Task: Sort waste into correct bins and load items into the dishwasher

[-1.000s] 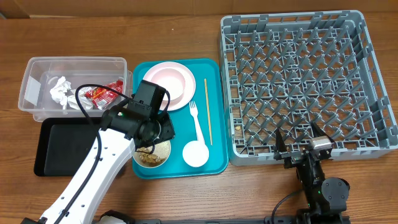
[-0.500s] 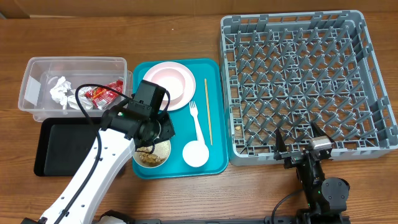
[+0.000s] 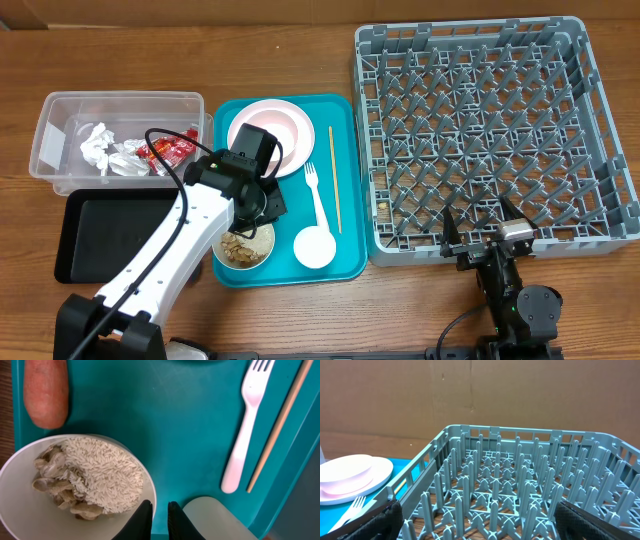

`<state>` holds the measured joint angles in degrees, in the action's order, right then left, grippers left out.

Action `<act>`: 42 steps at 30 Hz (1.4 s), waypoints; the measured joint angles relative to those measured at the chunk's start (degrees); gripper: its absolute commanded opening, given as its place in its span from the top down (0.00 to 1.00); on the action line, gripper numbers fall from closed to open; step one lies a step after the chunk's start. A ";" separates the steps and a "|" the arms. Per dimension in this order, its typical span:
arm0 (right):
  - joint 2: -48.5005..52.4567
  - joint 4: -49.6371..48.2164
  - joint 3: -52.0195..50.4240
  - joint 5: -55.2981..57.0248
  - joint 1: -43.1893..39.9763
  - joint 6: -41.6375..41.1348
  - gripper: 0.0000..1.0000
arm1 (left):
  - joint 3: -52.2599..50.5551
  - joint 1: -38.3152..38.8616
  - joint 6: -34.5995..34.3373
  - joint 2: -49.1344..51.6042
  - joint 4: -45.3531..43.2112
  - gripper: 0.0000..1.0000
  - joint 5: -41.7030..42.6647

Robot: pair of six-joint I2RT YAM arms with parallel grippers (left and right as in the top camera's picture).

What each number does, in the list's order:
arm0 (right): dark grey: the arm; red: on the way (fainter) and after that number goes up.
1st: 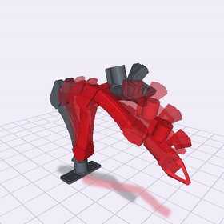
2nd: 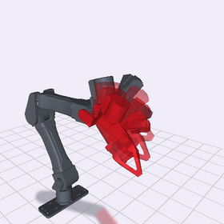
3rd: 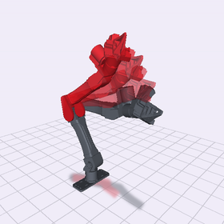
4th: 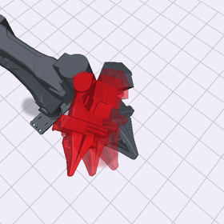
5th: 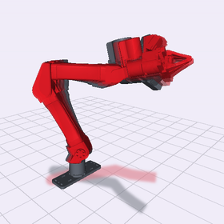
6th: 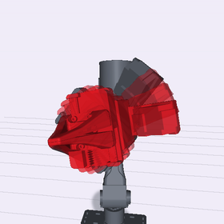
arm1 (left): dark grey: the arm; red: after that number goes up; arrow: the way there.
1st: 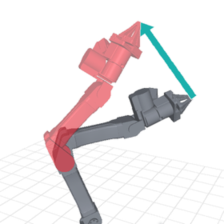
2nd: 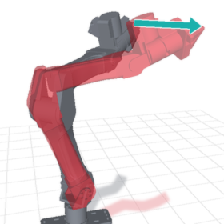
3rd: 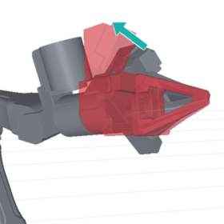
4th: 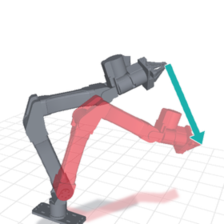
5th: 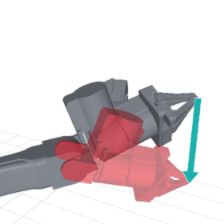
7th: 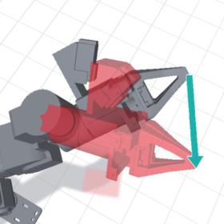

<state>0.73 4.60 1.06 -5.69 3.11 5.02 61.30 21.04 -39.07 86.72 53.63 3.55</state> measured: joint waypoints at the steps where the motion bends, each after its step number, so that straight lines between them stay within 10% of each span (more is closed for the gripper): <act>1: 0.00 0.00 0.00 -0.02 0.00 -0.04 0.00 | 0.00 0.00 0.00 0.28 -0.17 0.85 0.00; 42: 0.00 -0.04 0.00 -0.02 0.00 0.00 0.00 | -5.31 0.00 -0.09 0.68 -7.06 0.65 -1.90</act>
<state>0.73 4.56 1.06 -5.72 3.11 5.02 55.99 21.04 -39.16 87.39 46.57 1.65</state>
